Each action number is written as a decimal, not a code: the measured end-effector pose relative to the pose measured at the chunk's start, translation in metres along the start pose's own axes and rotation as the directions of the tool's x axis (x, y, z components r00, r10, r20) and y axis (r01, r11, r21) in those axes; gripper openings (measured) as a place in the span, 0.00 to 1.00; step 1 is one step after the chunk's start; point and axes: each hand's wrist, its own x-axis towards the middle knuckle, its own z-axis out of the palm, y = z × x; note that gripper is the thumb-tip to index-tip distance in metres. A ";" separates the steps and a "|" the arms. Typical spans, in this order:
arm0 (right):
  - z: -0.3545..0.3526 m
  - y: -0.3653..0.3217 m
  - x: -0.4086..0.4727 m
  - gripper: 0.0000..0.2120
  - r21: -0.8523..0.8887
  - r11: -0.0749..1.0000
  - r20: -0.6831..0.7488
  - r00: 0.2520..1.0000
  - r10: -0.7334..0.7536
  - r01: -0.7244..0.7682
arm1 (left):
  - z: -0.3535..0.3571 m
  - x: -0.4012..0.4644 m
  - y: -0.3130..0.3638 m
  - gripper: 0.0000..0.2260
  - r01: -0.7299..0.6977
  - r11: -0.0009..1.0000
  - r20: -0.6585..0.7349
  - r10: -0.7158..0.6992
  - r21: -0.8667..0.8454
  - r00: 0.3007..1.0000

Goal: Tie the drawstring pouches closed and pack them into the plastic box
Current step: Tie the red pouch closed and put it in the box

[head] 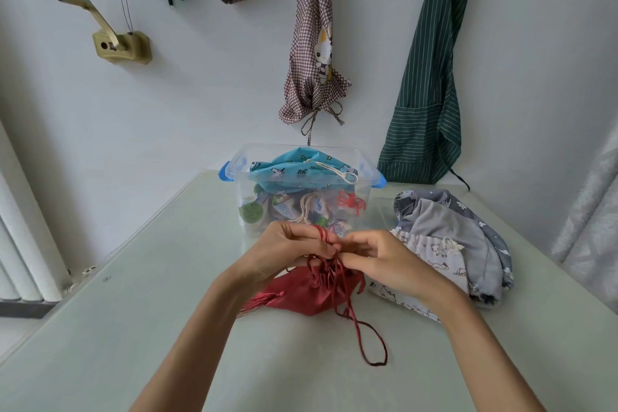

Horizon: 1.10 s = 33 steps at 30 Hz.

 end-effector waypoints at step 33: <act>0.014 0.008 0.011 0.05 0.349 0.932 -0.232 0.955 0.187 -0.098 | 0.006 0.016 -0.023 0.04 -0.419 0.877 -0.203 0.466 0.236 0.861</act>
